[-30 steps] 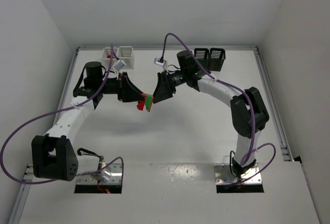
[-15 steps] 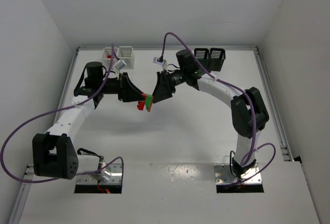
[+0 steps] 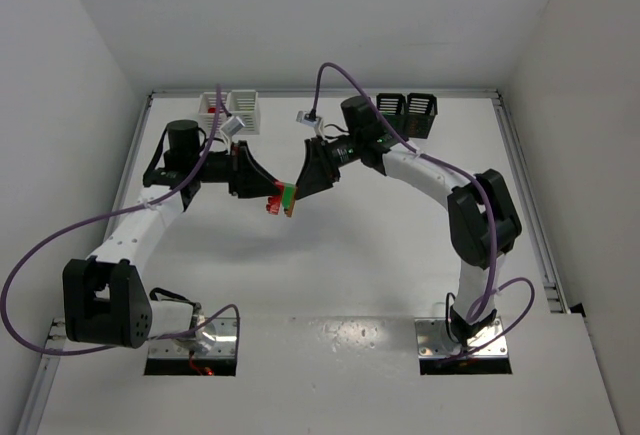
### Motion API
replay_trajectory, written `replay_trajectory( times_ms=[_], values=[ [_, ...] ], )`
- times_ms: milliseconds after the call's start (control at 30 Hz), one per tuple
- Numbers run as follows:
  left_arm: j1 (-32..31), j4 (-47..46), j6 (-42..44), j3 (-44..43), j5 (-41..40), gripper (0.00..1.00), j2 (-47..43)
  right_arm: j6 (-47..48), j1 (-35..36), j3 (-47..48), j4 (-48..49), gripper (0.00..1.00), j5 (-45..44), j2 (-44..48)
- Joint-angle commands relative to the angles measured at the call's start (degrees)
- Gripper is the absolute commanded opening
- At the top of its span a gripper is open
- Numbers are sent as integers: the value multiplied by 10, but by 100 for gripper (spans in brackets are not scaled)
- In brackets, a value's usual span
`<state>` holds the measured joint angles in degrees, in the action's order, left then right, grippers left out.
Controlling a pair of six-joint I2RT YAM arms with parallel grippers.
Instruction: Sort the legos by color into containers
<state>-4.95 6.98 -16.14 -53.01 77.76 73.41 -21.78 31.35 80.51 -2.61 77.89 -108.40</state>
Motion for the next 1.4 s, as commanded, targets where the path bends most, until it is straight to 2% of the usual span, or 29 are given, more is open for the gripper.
replay_trajectory(
  times_ms=[0, 33, 133, 267, 433, 833, 900, 967, 1000, 1100, 1133, 1200, 1367],
  values=[
    [-6, -15, 8, 4, 7, 3, -2, 13, 5, 28, 24, 23, 15, 18],
    [-6, -15, 8, 4, 2, 3, -2, 13, 5, 23, 24, 15, 9, 18],
    [-6, -15, 8, 4, 2, 3, -2, 24, 5, 4, 24, 2, 3, 31],
    [10, -15, 8, 4, -3, 3, -7, 47, -8, -31, 10, 0, -10, 56],
    [39, -10, 20, -4, -3, 2, -7, 150, -13, -64, -91, 0, -37, 89],
    [58, 39, 73, -11, 2, 2, 9, 187, -36, -83, -129, 0, -48, 102],
    [58, 57, 89, -11, -28, 2, 9, 187, -36, -77, -129, 0, -54, 102],
    [64, 57, 95, -11, -71, 2, 0, 187, -42, -77, -129, 0, -60, 102],
    [64, 57, 100, -11, -141, 2, -7, 187, -42, -83, -129, 0, -66, 102],
    [69, 12, 86, -30, -277, 2, -29, 187, -48, -96, -124, 0, -71, 115],
    [69, -24, 78, -38, -378, 2, -34, 187, -48, -96, -118, 0, -77, 115],
    [69, -34, 78, -90, -493, 2, 1, 187, -54, -96, -118, 0, -83, 115],
    [89, -33, 80, -269, -612, 2, 191, 187, -60, -101, -118, 0, -104, 115]
  ],
)
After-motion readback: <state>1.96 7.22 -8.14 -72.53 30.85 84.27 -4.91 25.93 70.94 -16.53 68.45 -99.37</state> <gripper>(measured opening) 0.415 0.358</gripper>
